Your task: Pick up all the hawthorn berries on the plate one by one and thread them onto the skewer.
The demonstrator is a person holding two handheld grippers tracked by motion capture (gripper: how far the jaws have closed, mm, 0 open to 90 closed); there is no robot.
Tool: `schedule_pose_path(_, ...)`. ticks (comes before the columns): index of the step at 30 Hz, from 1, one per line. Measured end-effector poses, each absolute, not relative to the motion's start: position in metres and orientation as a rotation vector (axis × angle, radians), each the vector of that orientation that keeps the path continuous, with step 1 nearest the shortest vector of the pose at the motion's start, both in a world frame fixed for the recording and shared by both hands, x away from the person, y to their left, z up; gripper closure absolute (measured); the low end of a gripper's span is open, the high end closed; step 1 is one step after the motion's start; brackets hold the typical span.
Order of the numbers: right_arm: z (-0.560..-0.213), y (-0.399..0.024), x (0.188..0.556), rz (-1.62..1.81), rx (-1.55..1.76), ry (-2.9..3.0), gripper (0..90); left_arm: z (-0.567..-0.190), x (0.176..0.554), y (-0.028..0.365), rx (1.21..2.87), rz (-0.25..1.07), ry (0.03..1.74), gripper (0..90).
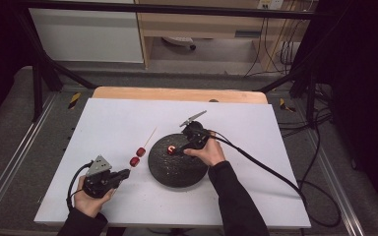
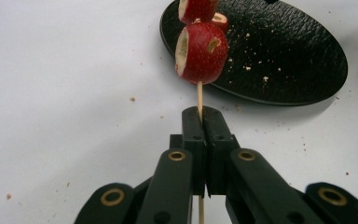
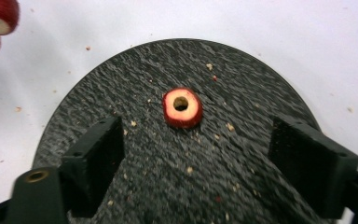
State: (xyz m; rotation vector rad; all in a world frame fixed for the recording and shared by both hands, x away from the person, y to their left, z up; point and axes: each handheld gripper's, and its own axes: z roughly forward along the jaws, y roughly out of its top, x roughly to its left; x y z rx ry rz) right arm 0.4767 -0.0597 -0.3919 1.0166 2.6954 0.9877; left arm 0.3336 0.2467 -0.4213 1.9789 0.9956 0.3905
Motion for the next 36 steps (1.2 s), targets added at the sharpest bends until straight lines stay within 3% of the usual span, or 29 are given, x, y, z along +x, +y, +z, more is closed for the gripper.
schedule_pose_path(18,-0.411,-0.028,0.505,0.856,1.013,2.821,50.5,-0.426,0.336,0.248,1.996,0.363,0.999,88.5)
schedule_pose_path(30,-0.413,-0.025,0.508,0.848,1.037,2.886,60.8,-0.426,0.335,0.247,1.998,0.362,0.997,88.5)
schedule_pose_path(36,-0.413,-0.023,0.506,0.827,1.044,2.895,61.8,-0.426,0.335,0.246,1.999,0.363,0.994,88.5)
